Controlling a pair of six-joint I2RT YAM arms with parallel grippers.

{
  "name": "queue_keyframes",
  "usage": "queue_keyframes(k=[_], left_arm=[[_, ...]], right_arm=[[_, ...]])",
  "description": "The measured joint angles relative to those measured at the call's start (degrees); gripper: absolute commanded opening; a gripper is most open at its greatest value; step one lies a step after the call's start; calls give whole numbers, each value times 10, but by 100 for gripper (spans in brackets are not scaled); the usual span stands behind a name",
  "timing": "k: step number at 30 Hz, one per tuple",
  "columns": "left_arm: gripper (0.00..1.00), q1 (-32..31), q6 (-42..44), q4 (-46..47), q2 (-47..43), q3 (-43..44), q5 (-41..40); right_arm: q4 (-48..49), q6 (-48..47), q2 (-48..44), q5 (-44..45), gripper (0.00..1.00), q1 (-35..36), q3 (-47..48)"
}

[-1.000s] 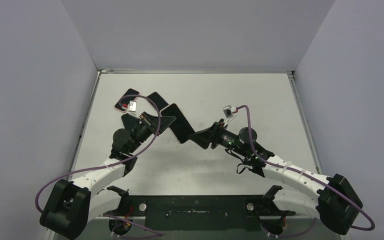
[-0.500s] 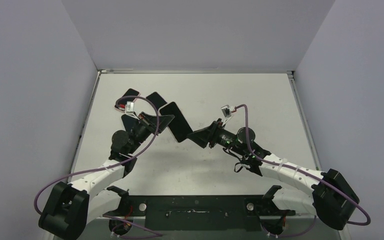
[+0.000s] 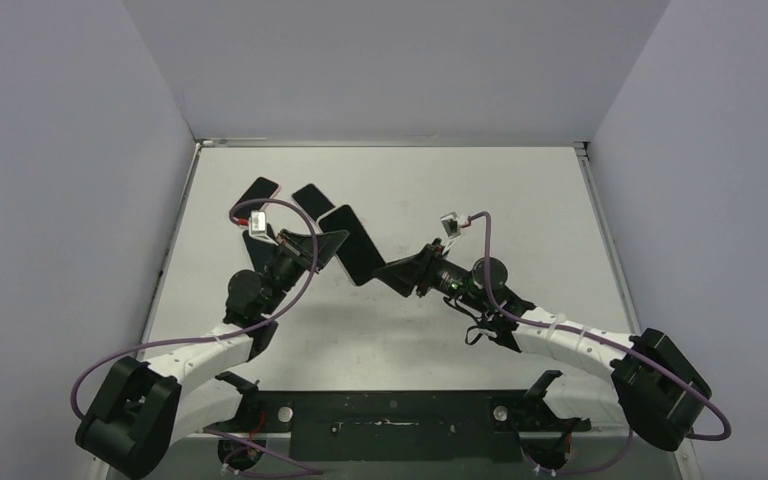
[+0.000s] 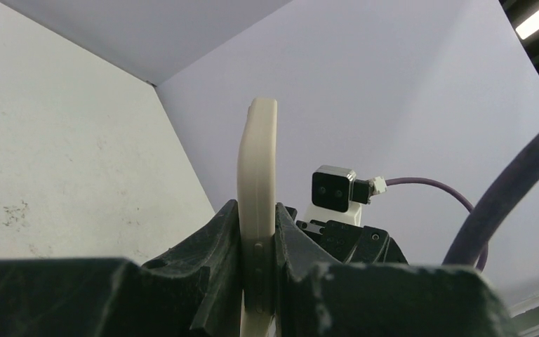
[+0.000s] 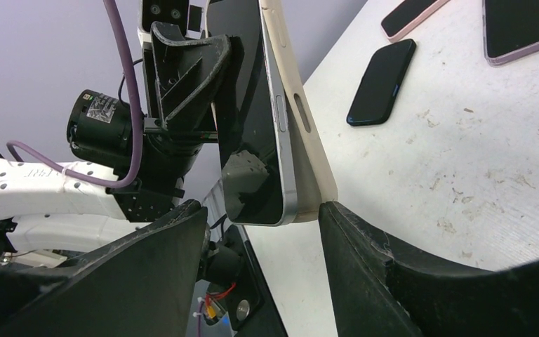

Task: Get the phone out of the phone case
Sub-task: Remove the phone case from the phone.

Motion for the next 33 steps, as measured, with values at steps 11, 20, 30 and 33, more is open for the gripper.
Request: queue_keyframes(k=[11,20,30,33], left_arm=[[0,-47,86,-33,-24,5,-71],[0,-74,151,-110,-57,21,-117],[0,-80,148,-108,-53,22,-123],[0,-80,139,-113,-53,20,-126]], right_arm=[[7,12,12,-36,55,-3,0],[7,23,12,-67,54,-1,0],[7,28,12,-85,60,5,0],[-5,18,6,-77,62,7,0]])
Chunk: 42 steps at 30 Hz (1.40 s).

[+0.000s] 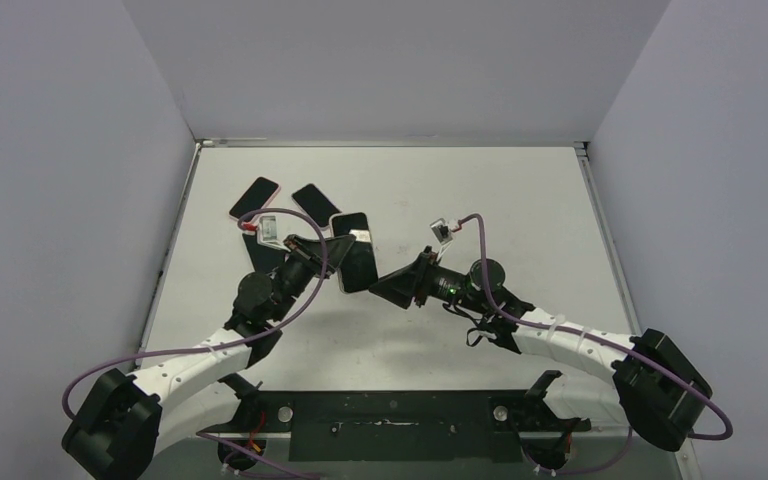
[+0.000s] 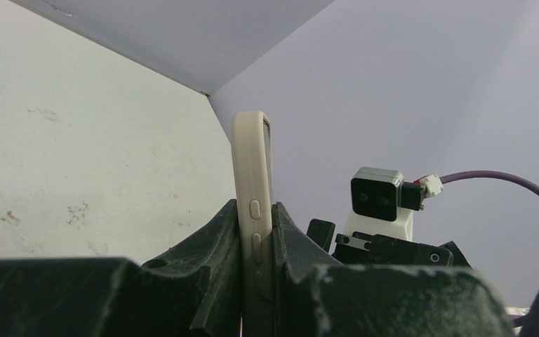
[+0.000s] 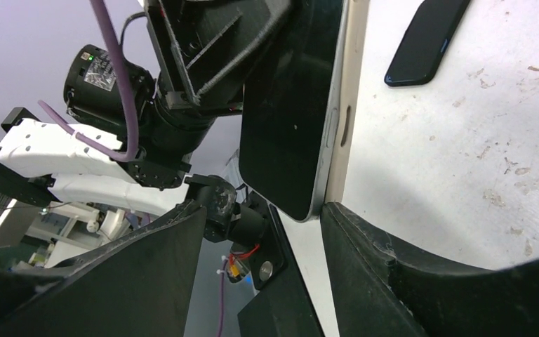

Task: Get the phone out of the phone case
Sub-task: Remove the phone case from the phone.

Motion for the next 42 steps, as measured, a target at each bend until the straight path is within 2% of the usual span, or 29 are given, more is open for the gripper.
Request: queue_keyframes(k=[14,26,42], left_arm=[[0,-6,-72,-7,-12,-64,-35],[0,-6,-117,75,-19,-105,-81],[0,-5,-129,120,-19,-113,-98]], right_arm=[[7,-8,-36,51,63,13,0],[-35,-3,-32,114,59,62,0],[-48,9,-22,171,55,89,0]])
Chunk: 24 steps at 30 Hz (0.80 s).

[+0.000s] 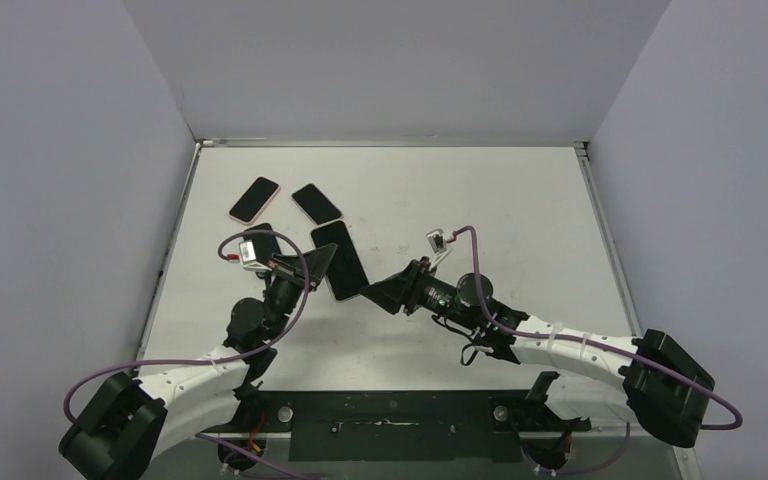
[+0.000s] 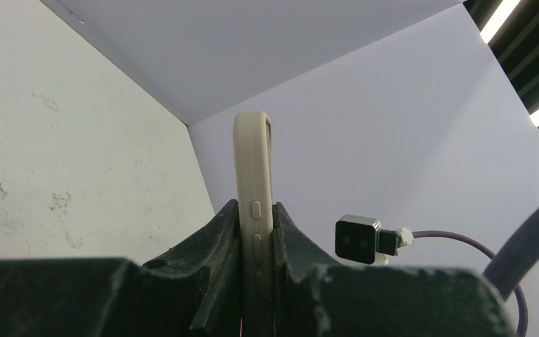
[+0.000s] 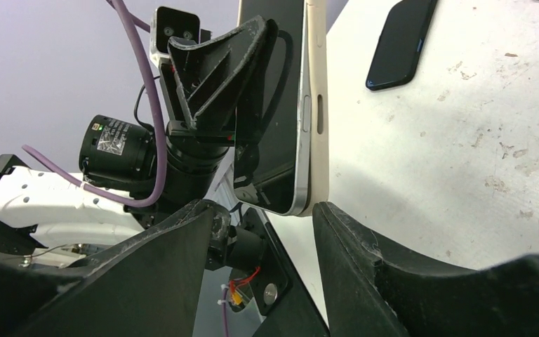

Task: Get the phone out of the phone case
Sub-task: Remove the phone case from the phone.

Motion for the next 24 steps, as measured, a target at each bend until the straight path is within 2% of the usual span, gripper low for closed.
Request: queue_keyframes(k=[12,24], left_arm=[[0,0,-3,13,11,0,1],[0,1,-12,28,17,0,6]], right_arm=[[-4,-2,0,5,48,11,0],[0,-4,0,8,48,11,0]])
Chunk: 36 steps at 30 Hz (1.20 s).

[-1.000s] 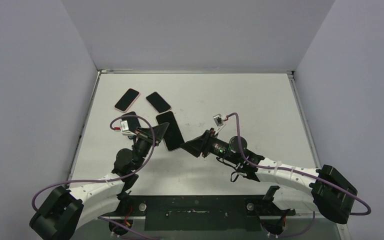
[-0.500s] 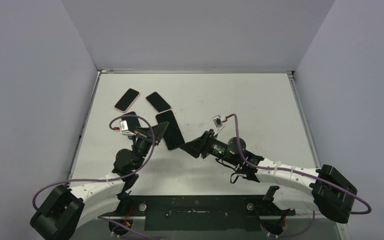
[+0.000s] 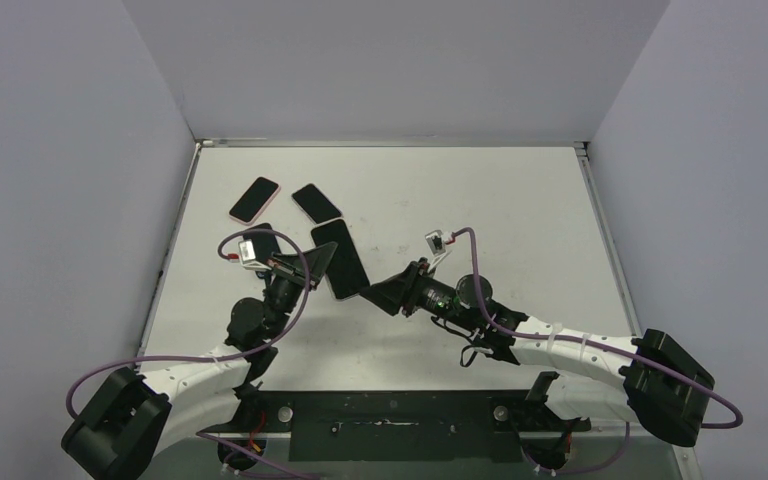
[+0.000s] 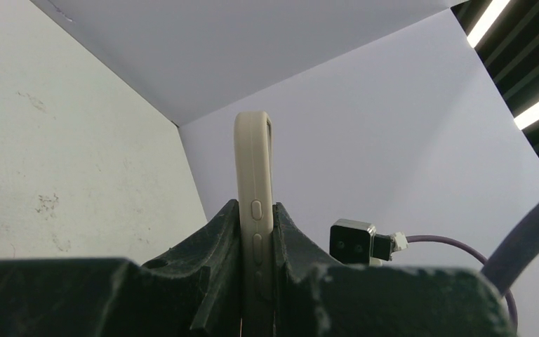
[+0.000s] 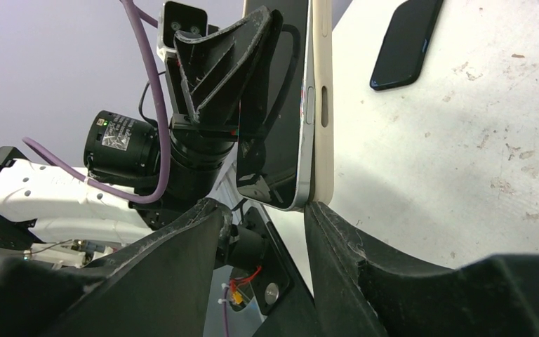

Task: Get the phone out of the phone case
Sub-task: Remove the phone case from the phone.

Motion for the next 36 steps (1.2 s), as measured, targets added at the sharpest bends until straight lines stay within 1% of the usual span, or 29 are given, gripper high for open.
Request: queue_keyframes(k=[10,17,23,28,32,36], left_arm=[[0,3,-24,15,2,0,-3],[0,2,-21,40,33,1,-4],[0,-3,-6,60,58,5,-5],[0,-13,18,69,59,15,-10],[0,-34,27,68,60,25,6],[0,-37,42,68,64,38,20]], right_arm=[[40,4,18,-36,45,-21,0],[45,0,39,-67,43,-34,5],[39,-5,47,-94,42,-51,8],[35,-6,47,-120,42,-68,16],[45,-5,57,-136,41,-71,41],[59,-2,62,-146,41,-76,46]])
